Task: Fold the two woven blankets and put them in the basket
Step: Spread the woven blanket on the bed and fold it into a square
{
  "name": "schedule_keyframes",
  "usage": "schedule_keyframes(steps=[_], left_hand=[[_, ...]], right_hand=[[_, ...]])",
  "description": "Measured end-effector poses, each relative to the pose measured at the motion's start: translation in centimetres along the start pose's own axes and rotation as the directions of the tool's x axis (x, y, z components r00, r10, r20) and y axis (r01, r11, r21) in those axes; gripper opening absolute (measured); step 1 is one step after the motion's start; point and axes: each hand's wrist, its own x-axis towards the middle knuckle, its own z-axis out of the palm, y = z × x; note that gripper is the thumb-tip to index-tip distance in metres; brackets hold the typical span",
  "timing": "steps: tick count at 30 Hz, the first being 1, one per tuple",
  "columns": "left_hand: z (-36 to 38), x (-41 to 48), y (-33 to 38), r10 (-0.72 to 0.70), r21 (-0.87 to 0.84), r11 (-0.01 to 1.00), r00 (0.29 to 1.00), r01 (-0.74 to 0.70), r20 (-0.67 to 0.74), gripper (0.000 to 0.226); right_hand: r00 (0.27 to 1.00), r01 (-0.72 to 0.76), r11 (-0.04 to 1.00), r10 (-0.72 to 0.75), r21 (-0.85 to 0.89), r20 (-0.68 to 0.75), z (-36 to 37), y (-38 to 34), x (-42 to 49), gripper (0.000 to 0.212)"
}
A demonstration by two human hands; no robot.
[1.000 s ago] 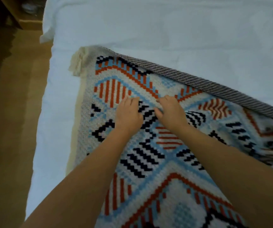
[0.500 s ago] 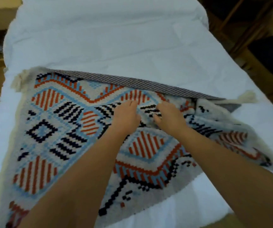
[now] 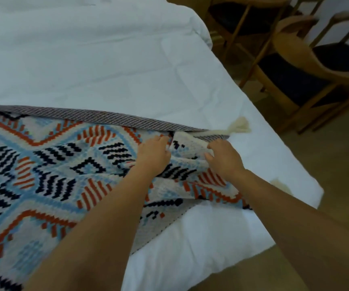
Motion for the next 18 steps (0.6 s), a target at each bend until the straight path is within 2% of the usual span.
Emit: schedule_keyframes(steps=[3,9,13,16,18], left_hand=[[1.0,2.9,1.2,0.016,0.045,0.999,1.000,-0.016,0.006,0.045],[3.0,10.1,0.2,-0.053,0.081,0.995,0.999,0.054,-0.009,0.034],[4.8,14.4,-0.4,-0.035,0.152,0.988,0.998,0.026,0.055,0.053],[6.1,16.6,-0.4,0.009,0.189,0.982,0.995,-0.028,0.102,0.060],[7.0,17.5,-0.3,-0.010,0.204,0.979,0.988,-0.021,0.153,0.062]], right_hand=[[0.999,-0.042,0.999,0.042,0.012,0.002,-0.3,2.1,2.3,0.026],[0.998,-0.056,0.997,0.056,0.048,0.000,0.1,4.7,10.4,0.027],[0.985,-0.058,0.998,0.058,-0.005,0.162,2.3,6.2,15.5,0.032],[0.954,0.021,0.995,0.010,-0.098,0.301,4.2,6.9,18.0,0.039],[0.913,0.085,0.991,-0.035,-0.108,0.406,5.2,7.1,19.0,0.037]])
